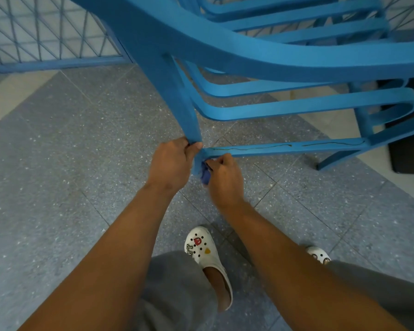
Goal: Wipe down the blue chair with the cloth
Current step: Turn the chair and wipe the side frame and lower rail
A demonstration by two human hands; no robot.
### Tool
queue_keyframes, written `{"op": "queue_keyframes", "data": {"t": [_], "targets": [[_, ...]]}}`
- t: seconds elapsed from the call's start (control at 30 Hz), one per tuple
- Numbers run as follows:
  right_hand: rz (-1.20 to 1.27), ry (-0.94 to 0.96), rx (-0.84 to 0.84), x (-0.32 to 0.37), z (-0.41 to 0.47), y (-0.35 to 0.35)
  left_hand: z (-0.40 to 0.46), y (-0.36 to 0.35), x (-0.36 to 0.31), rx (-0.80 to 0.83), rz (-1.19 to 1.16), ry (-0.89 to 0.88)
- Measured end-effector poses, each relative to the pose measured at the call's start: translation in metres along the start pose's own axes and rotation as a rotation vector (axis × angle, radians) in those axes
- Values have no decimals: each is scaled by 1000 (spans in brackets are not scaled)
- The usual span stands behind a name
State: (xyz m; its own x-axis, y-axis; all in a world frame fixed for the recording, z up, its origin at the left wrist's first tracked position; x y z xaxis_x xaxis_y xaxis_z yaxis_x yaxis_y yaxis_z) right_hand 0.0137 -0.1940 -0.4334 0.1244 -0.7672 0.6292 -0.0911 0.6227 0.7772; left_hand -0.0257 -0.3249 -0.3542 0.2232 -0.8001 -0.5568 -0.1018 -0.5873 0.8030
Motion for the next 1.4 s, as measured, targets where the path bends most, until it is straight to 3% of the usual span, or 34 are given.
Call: {"op": "queue_keyframes", "data": {"t": [0.27,0.43,0.53,0.7,0.83,1.0,1.23,1.4], "targets": [[-58,47,-125,15,23,0,1,4,-3,49,-6,21],[-89,49,-84,6,15,-4,2,5,-5,40,55,6],[-123,24,-39,-7,14,15,1,1,0,123,179,101],[-62,43,-189,-12,25,35,2,-3,5,245,256,191],[-151,165,-87,-8,39,15,3,-1,1,150,207,168],[-337,317,17,-24,38,22,1,-4,2,233,256,163],[-418,103,6,-37,25,35,6,-5,1,255,305,152],[-314,171,0,-7,37,6,8,-5,-3,243,244,179]]}}
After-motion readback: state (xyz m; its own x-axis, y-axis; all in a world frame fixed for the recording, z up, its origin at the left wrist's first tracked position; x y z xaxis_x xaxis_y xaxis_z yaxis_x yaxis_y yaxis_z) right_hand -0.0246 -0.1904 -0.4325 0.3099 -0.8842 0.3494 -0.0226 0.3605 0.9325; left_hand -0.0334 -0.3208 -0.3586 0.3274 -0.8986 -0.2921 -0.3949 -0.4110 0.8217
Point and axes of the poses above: each hand's wrist, its own z-axis towards the middle knuckle, its own y-axis out of the back of the hand, x = y × z, the point moved 1 cm from there along z, towards the middle knuckle, and after that the axes turned 11 degrees about y, right-handed, at the moved point
